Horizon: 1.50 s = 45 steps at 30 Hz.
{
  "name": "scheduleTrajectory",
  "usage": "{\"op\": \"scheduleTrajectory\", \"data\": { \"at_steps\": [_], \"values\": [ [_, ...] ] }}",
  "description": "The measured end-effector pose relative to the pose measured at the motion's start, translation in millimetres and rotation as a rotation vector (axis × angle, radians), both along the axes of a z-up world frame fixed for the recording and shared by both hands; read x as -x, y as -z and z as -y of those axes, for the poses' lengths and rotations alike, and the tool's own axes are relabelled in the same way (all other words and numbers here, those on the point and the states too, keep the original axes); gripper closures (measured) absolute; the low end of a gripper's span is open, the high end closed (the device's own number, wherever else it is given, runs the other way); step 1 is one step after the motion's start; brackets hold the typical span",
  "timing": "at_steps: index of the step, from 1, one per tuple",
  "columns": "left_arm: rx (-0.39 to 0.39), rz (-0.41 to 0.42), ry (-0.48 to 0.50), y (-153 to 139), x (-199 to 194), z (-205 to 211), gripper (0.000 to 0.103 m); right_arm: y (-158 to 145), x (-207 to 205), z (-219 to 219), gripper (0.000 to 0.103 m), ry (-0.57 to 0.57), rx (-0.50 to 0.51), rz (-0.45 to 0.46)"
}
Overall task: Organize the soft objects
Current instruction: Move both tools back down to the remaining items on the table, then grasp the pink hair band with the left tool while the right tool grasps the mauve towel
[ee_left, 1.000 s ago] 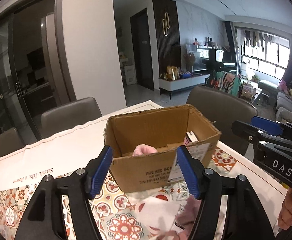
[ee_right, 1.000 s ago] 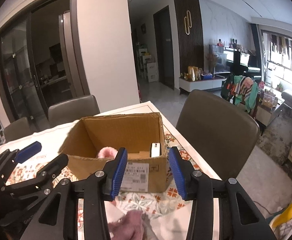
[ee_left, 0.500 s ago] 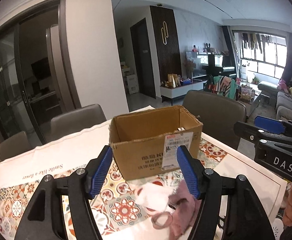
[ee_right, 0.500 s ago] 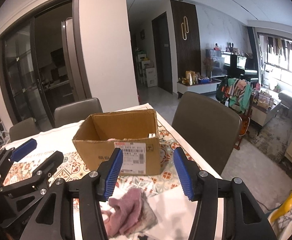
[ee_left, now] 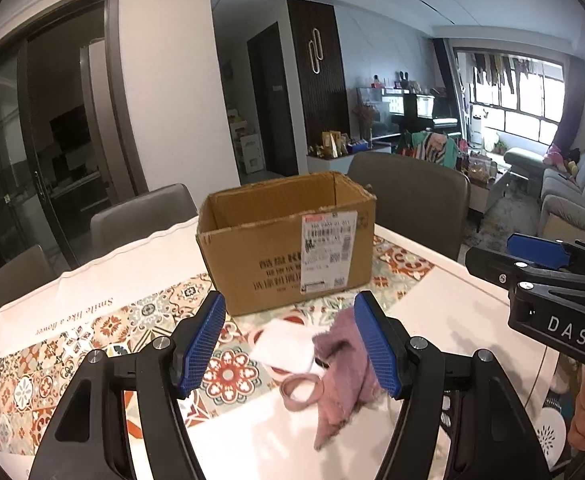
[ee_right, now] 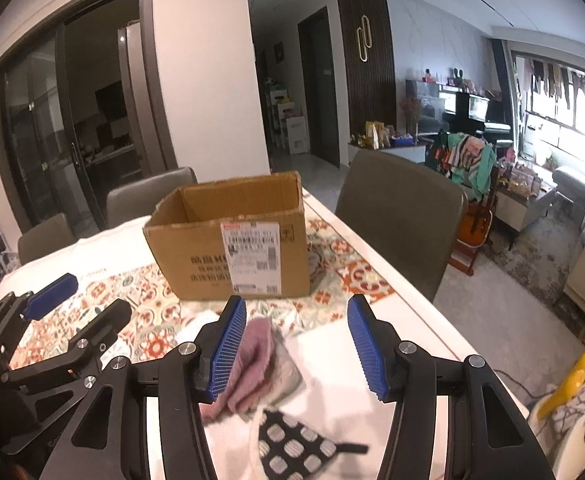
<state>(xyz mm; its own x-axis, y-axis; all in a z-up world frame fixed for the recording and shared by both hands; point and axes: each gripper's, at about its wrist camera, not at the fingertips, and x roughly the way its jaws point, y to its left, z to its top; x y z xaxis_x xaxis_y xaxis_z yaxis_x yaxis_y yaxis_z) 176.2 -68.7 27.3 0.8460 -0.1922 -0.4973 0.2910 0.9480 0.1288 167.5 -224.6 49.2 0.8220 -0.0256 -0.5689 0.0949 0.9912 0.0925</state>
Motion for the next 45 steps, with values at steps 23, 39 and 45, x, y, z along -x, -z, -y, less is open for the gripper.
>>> {"op": "scheduleTrajectory", "data": {
  "at_steps": [23, 39, 45],
  "values": [
    [-0.030, -0.121, -0.016, 63.7, 13.3, -31.1, 0.037, 63.7, 10.3, -33.9, 0.049, -0.078, -0.042, -0.131],
    [0.009, -0.238, 0.023, 104.5, -28.8, -42.0, 0.039, 99.7, -37.0, -53.1, 0.049, -0.106, -0.082, -0.223],
    [0.002, -0.281, 0.063, 117.6, -37.5, -38.0, 0.039, 111.7, -51.2, -54.9, 0.049, -0.094, -0.094, -0.262]
  ]
}}
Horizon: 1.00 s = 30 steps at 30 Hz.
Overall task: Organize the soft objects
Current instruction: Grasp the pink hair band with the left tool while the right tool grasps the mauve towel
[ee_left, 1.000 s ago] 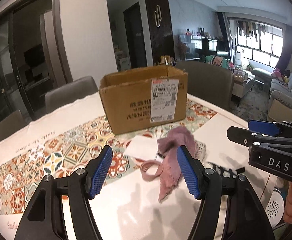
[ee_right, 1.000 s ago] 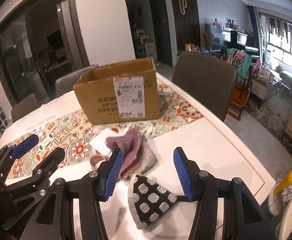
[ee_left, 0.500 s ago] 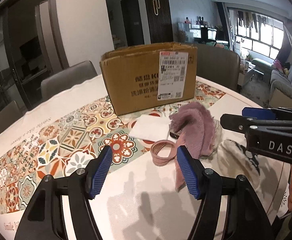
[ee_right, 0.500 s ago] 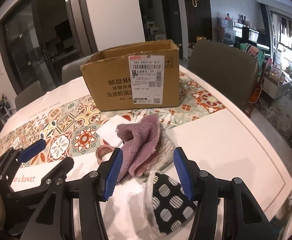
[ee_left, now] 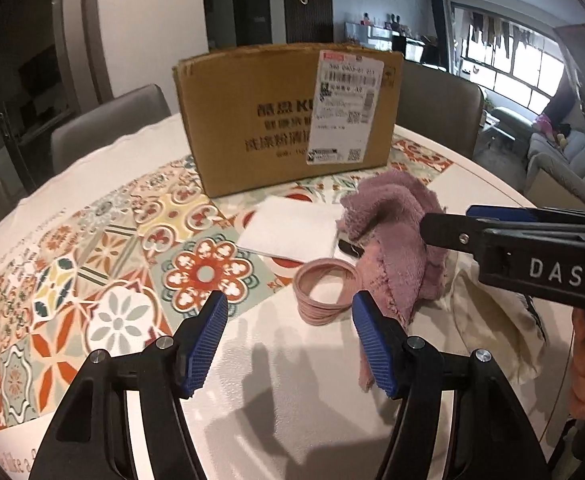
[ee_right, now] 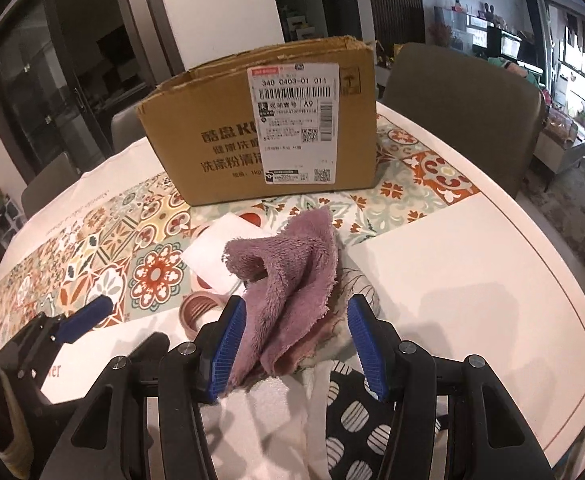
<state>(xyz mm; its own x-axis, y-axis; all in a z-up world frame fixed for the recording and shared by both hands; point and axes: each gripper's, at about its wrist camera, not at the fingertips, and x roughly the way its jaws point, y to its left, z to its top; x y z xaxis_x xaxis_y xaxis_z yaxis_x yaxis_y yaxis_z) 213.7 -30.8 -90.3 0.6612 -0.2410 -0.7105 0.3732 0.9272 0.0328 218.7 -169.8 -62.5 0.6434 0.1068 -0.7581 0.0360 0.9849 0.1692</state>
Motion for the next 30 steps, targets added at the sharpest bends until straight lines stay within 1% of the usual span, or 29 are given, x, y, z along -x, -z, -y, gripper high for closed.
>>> {"op": "scheduleTrajectory", "data": {
  "at_steps": [8, 13, 18, 22, 23, 24, 25, 27, 29, 30],
  "values": [
    [-0.030, -0.036, 0.041, 17.1, -8.7, 7.5, 0.039, 14.5, -9.9, 0.9, 0.049, 0.012, -0.014, -0.056],
    [-0.042, -0.047, 0.052, 24.8, -17.8, 9.5, 0.039, 18.7, -14.2, -1.2, 0.049, 0.013, -0.023, -0.064],
    [-0.018, -0.064, 0.054, 28.9, -26.3, 8.0, 0.040, 22.1, -19.7, -2.8, 0.049, 0.015, -0.039, -0.076],
    [-0.002, -0.090, 0.058, 31.9, -31.2, 8.3, 0.055, 23.3, -22.2, -4.3, 0.049, 0.017, -0.041, -0.070],
    [0.004, -0.095, 0.056, 32.2, -32.1, 7.8, 0.057, 24.0, -22.7, -4.6, 0.049, 0.016, -0.042, -0.072],
    [0.010, -0.098, 0.056, 32.1, -32.6, 7.7, 0.063, 24.7, -23.0, -4.9, 0.049, 0.015, -0.043, -0.072],
    [0.013, -0.100, 0.057, 32.2, -33.0, 7.7, 0.072, 25.4, -23.2, -5.1, 0.050, 0.014, -0.043, -0.072],
    [0.011, -0.106, 0.059, 33.1, -33.6, 8.4, 0.082, 26.3, -23.3, -5.0, 0.054, 0.014, -0.044, -0.072],
    [0.015, -0.102, 0.059, 32.4, -33.2, 8.3, 0.085, 26.9, -23.3, -5.7, 0.066, 0.006, -0.043, -0.074],
    [0.016, -0.102, 0.059, 32.4, -33.2, 8.0, 0.089, 27.0, -23.4, -6.9, 0.068, -0.003, -0.042, -0.074]
  ]
}}
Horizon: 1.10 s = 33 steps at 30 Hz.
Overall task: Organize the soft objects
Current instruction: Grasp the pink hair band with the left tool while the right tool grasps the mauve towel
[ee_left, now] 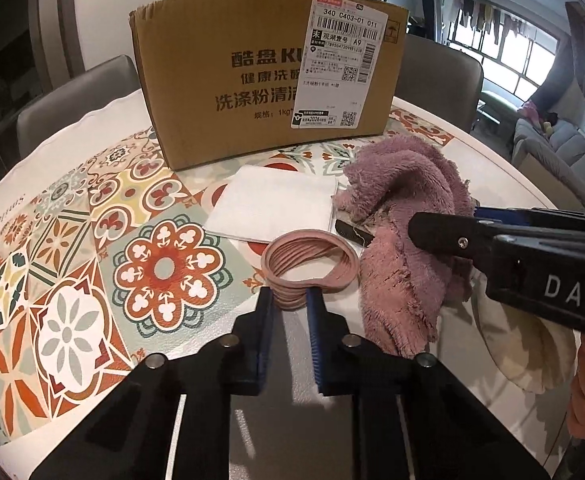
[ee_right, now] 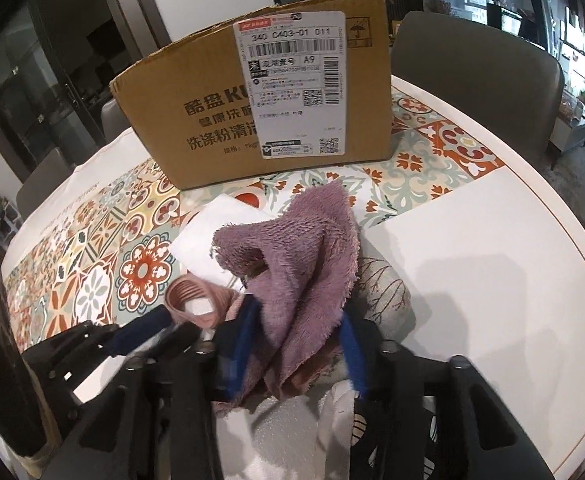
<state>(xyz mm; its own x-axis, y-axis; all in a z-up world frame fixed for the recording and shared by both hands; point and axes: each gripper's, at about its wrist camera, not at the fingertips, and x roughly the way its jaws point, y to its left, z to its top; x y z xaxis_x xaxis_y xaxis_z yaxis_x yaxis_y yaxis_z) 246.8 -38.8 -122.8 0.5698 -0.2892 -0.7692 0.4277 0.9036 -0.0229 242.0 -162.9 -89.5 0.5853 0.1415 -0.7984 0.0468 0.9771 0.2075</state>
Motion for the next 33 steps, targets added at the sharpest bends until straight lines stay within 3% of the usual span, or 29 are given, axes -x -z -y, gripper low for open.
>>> {"op": "scheduleTrajectory", "data": {
  "at_steps": [4, 8, 10, 16, 21, 23, 25, 28, 30, 33],
  "values": [
    [0.023, -0.005, -0.001, -1.6, 1.1, -2.5, 0.093, -1.0, 1.6, -3.3, 0.083, -0.018, 0.008, 0.005],
    [0.036, -0.015, 0.015, -2.4, 3.1, -3.2, 0.090, -3.8, 3.8, -4.7, 0.087, -0.025, 0.019, 0.017],
    [0.045, -0.018, 0.015, -3.0, 2.9, -3.3, 0.083, -3.5, 3.8, -4.5, 0.087, -0.023, 0.017, 0.015],
    [0.035, -0.007, 0.028, -4.2, -1.4, 0.8, 0.050, -3.0, 4.9, -3.6, 0.087, -0.022, 0.017, 0.011],
    [0.022, 0.008, 0.044, -4.8, -7.1, 7.5, 0.046, -1.9, 4.3, -2.7, 0.087, -0.021, 0.016, 0.007],
    [0.020, 0.012, 0.044, -3.3, -9.0, 9.3, 0.048, -1.1, 4.1, -1.7, 0.087, -0.019, 0.012, 0.004],
    [0.027, -0.004, 0.051, -1.7, -10.8, 10.5, 0.075, -0.5, 4.0, -1.6, 0.087, -0.019, 0.014, 0.003],
    [0.039, -0.024, 0.058, -0.8, -11.2, 11.3, 0.089, -0.4, 4.0, -2.1, 0.087, -0.022, 0.019, 0.003],
    [0.041, -0.029, 0.059, -2.7, -9.5, 10.8, 0.095, -0.8, 4.5, -2.4, 0.087, -0.025, 0.020, 0.005],
    [0.058, -0.019, 0.047, -9.9, -4.8, 8.7, 0.095, -1.9, 6.0, -1.7, 0.089, -0.030, 0.015, 0.008]
  ]
}}
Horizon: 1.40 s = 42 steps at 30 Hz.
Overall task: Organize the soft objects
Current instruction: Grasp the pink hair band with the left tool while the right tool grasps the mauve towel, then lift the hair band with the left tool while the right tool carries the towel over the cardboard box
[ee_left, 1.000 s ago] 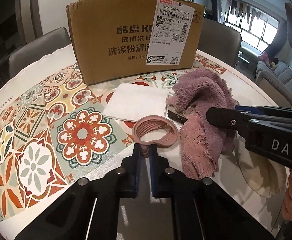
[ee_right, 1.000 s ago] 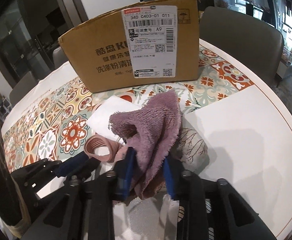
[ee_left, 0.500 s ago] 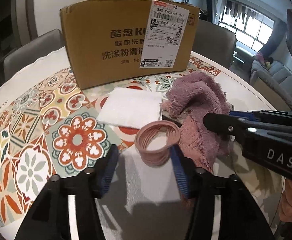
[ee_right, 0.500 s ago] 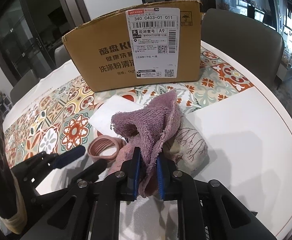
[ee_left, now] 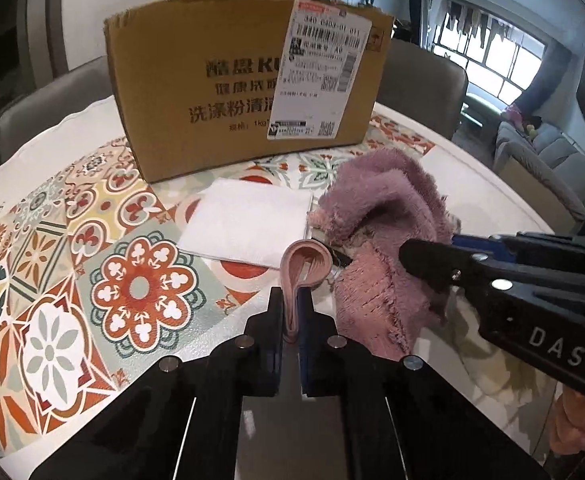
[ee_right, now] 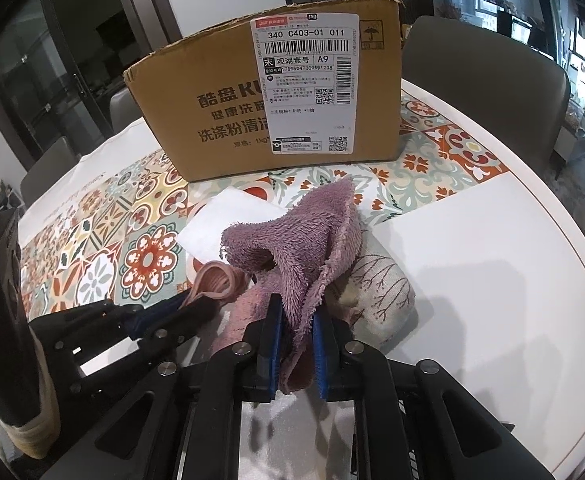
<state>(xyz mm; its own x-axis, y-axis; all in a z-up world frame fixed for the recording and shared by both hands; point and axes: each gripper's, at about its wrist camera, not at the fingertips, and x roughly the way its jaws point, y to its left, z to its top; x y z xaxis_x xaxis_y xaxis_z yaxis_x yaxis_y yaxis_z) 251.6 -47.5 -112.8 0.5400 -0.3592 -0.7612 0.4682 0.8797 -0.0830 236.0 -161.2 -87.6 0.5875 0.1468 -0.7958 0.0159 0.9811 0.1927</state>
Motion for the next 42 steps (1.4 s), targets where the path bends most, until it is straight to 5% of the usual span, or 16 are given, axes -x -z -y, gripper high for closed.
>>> {"op": "scheduleTrajectory", "data": {
  "at_steps": [14, 42],
  "values": [
    [0.098, 0.062, -0.122, -53.0, 26.5, -12.3, 0.095, -28.3, 18.4, 6.9, 0.090, -0.006, -0.055, 0.067],
    [0.120, 0.281, -0.179, -156.2, 51.4, -7.7, 0.095, -127.1, 44.0, 21.7, 0.090, -0.021, -0.081, 0.333]
  ]
}}
